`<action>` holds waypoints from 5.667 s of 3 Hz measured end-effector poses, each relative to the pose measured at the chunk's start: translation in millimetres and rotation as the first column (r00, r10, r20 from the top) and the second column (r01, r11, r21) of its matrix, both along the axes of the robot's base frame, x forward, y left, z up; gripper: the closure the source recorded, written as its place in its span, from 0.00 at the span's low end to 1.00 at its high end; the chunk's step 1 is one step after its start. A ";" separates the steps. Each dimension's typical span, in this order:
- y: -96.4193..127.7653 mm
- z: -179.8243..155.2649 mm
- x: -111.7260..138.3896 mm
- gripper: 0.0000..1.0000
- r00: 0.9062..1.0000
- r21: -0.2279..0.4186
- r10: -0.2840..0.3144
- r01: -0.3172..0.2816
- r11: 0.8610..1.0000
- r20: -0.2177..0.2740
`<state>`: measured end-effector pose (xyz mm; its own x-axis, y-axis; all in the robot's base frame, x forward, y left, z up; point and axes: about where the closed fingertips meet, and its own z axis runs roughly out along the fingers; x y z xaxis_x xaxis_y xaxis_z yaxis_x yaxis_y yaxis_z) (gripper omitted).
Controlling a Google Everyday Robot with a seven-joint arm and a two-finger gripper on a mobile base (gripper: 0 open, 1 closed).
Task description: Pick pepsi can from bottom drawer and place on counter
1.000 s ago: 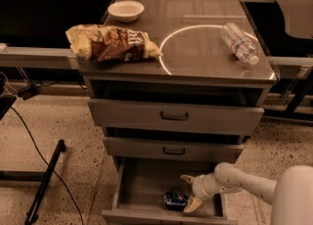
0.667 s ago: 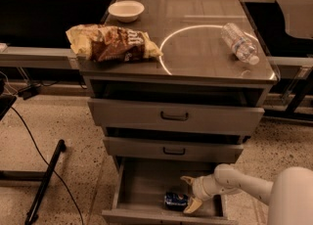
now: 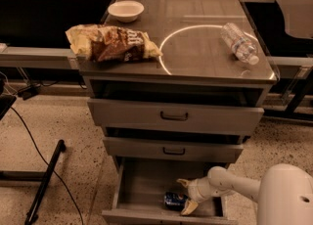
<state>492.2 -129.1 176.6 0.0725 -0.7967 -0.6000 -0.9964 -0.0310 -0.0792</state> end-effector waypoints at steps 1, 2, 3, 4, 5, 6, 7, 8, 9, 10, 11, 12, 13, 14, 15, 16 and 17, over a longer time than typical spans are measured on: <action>8.2 -6.2 0.7 0.24 1.000 -0.004 0.018 -0.018 1.000 0.001; 11.1 -5.2 -1.2 0.27 1.000 0.014 0.019 -0.018 1.000 -0.005; 11.2 -2.0 -1.3 0.29 1.000 0.016 0.018 -0.018 1.000 -0.005; 10.6 -0.6 -1.2 0.25 1.000 0.053 0.005 -0.004 0.999 -0.010; 3.2 4.0 9.9 0.25 1.000 0.093 -0.009 0.009 0.996 0.003; 0.4 3.9 15.6 0.23 1.000 0.104 -0.005 0.005 0.995 0.000; 4.5 -8.4 14.7 0.24 1.000 0.070 0.023 -0.022 0.997 -0.010; 13.7 -20.6 12.2 0.24 0.998 0.049 0.052 -0.051 0.997 -0.017; 19.8 -31.5 10.8 0.25 0.998 0.055 0.064 -0.063 0.997 -0.026; 21.0 -43.5 11.0 0.26 0.997 0.051 0.062 -0.059 0.997 -0.050; 18.1 -57.0 11.3 0.30 0.995 0.033 0.048 -0.045 0.998 -0.088; 16.1 -62.6 11.1 0.47 0.993 0.023 0.037 -0.035 0.999 -0.109; 16.1 -64.0 10.6 0.53 0.993 0.012 0.035 -0.034 0.999 -0.114; 16.1 -63.9 10.6 0.58 0.993 0.012 0.035 -0.034 0.999 -0.114; 9.9 -34.4 13.1 0.85 0.996 0.172 0.035 -0.019 0.985 -0.087; -13.2 28.1 11.8 1.00 0.999 0.361 0.042 -0.049 0.931 0.025; -46.1 92.5 7.0 1.00 0.986 0.437 0.010 -0.083 0.895 0.167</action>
Offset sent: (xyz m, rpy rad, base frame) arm 0.0110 0.0095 -0.0277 0.0790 0.0057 0.0006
